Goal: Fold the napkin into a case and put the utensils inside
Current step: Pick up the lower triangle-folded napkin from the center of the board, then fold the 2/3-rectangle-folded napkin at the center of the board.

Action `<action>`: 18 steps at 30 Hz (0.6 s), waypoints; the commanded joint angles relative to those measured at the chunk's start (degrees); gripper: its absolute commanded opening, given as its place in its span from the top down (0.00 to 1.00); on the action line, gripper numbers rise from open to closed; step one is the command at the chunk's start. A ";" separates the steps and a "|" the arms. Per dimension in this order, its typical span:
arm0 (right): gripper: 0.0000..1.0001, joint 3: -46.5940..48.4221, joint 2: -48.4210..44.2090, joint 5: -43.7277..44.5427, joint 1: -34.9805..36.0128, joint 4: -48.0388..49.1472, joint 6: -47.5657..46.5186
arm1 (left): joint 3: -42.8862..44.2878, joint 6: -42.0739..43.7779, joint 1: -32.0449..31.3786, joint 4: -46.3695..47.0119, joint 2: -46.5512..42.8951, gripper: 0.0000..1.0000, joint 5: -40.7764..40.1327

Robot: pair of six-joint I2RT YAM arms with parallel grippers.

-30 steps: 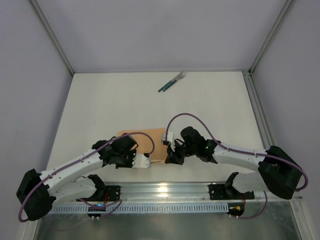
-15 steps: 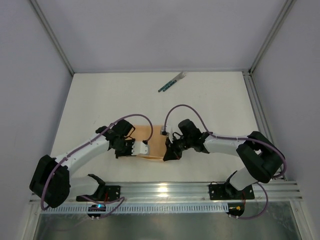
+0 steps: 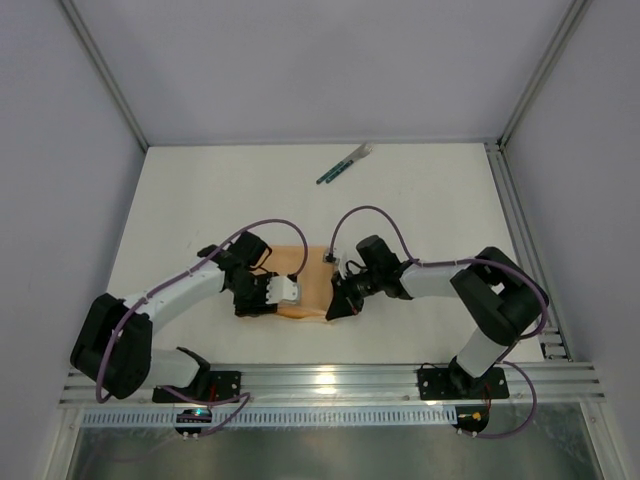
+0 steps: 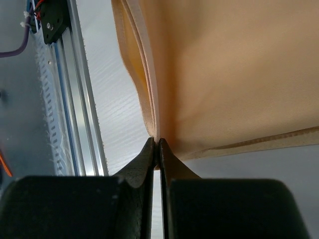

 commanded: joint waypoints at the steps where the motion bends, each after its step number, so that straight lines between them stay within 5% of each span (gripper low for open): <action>1: 0.96 1.64 0.82 -1.63 -0.31 4.56 3.25 | 0.69 -2.56 0.27 1.15 -1.44 0.46 3.65; 8: 0.96 1.46 2.84 -2.33 -1.36 7.72 7.12 | -1.16 -8.71 -5.42 3.78 -9.26 0.25 3.14; 14: 0.96 1.38 3.90 -1.98 -1.54 8.43 8.35 | -8.45 -15.39 -18.34 16.86 -11.12 0.17 -8.54; 18: 0.96 1.11 3.72 -1.81 -1.54 8.69 8.44 | -13.19 -17.95 -21.35 26.98 -10.33 0.18 -13.91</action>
